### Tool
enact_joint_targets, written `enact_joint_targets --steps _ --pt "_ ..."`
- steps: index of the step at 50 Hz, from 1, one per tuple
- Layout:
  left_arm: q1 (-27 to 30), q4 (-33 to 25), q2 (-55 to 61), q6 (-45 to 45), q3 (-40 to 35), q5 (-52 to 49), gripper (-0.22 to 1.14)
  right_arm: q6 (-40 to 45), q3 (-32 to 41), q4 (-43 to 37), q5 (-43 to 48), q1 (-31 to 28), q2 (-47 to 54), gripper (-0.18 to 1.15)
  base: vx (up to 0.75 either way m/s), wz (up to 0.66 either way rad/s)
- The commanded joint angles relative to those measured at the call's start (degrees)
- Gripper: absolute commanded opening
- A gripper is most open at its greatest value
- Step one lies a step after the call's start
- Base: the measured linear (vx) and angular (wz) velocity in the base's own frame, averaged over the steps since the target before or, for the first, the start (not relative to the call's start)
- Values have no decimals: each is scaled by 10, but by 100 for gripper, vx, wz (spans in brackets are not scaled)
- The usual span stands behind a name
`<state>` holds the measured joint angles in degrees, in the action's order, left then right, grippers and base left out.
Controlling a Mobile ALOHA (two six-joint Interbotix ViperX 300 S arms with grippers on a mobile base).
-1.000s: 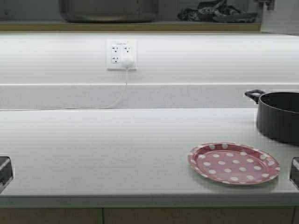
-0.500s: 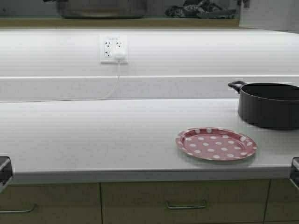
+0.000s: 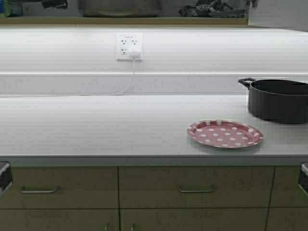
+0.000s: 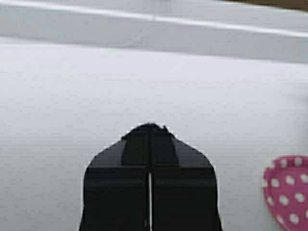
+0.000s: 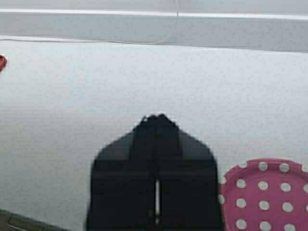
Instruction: Open the cabinet, put the pot inside, then close it
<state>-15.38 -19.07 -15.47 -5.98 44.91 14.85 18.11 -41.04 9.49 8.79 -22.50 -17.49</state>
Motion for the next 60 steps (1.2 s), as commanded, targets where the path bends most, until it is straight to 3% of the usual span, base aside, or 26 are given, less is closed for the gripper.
enact_joint_targets --steps 1,17,31,39,45,54,60 --pt "-2 1 -4 -1 -8 2 3 -4 10 2 3 2 -10 8 -19 -10" --pt "-2 1 9 -25 -19 2 3 -4 30 2 2 5 4 8 -23 -3" --pt "33 1 -62 -71 -30 -60 3 -17 35 7 -8 87 -48 8 -18 2" --pt "107 2 -132 -85 -45 -126 3 -40 39 27 -51 165 -109 8 -14 6" --pt "195 3 -165 -100 -81 -191 3 -54 55 35 -88 242 -146 8 -15 8" --pt "325 4 -162 -113 -157 -258 3 -55 91 39 -98 353 -146 7 -14 6" --pt "391 4 -133 -111 -209 -273 3 -55 132 39 -98 394 -126 7 -12 3"
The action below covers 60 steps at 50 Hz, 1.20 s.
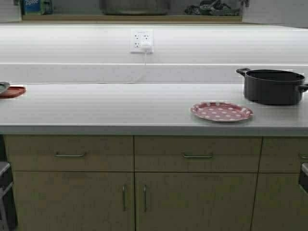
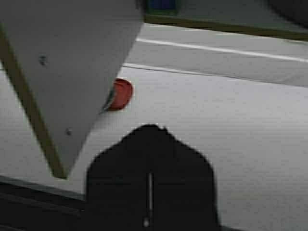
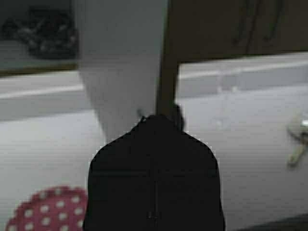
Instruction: Open the cabinet, put the pot inside, then close it
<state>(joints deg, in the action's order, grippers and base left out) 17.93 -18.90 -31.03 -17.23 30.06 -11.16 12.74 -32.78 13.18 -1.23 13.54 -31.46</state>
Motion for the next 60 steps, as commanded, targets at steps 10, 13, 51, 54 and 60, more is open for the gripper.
enact_joint_targets --steps 10,13,51,54,60 --pt "126 2 116 4 -147 -12 3 -2 134 3 -10 64 87 7 -9 -1" --pt "134 2 149 3 -179 -11 3 -3 155 2 -13 68 110 7 -7 -2" --pt "92 -3 403 -4 -464 -17 3 -2 296 4 -23 15 272 7 0 -1" --pt "78 -3 391 -4 -452 -14 3 -3 300 4 -23 -6 271 7 1 -1" --pt "50 -3 353 -4 -417 -11 3 -3 295 4 -22 -40 257 7 1 0"
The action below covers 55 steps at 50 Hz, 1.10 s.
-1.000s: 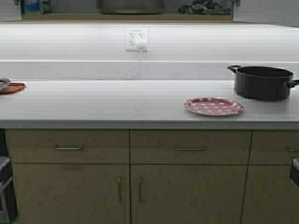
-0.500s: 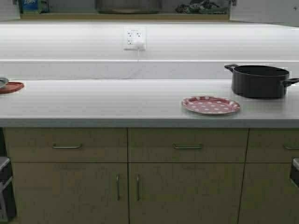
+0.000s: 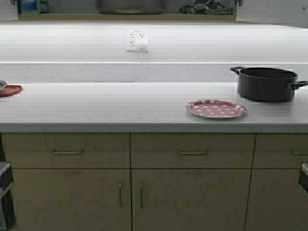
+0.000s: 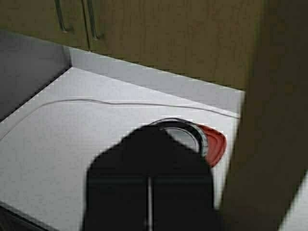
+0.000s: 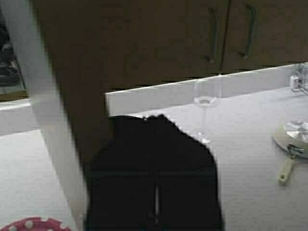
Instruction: Open the cabinet, put the pot inside, then close it
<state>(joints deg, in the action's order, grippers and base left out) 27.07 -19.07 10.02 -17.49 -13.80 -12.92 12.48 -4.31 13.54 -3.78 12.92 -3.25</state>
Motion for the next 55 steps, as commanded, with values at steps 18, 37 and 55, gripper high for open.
enact_joint_targets --steps 18,37,55 --pt "-105 -1 -210 1 192 24 3 -2 -42 4 2 -144 -93 7 0 0" --pt "-208 3 -374 -8 400 59 3 4 -292 1 3 -225 -287 7 0 1" --pt "-226 4 -278 -11 304 62 3 9 -372 -3 5 -290 -350 7 2 0"
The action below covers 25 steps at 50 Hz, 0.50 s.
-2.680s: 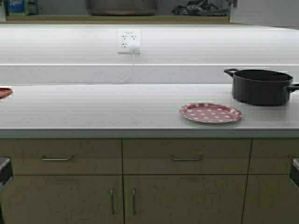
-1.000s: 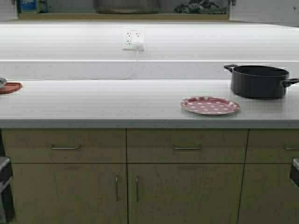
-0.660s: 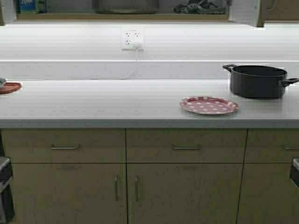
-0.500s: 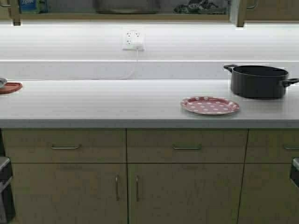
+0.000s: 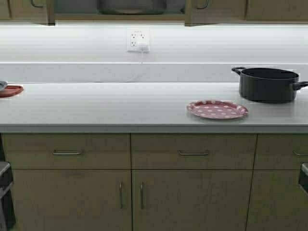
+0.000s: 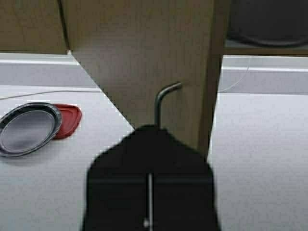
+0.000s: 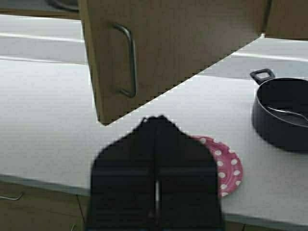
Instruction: Open the cabinet, put the pot inside, then close it
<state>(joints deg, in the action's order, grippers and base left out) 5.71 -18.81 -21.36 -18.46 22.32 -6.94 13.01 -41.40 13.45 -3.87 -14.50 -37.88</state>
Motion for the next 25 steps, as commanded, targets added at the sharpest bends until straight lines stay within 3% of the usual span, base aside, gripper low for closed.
enact_joint_targets --steps 1,25 --pt "-15 1 46 -1 -67 2 3 4 -3 -2 6 -18 -4 7 1 -1" --pt "-63 1 262 2 -323 -21 3 12 -29 -2 7 -29 -12 7 3 2"
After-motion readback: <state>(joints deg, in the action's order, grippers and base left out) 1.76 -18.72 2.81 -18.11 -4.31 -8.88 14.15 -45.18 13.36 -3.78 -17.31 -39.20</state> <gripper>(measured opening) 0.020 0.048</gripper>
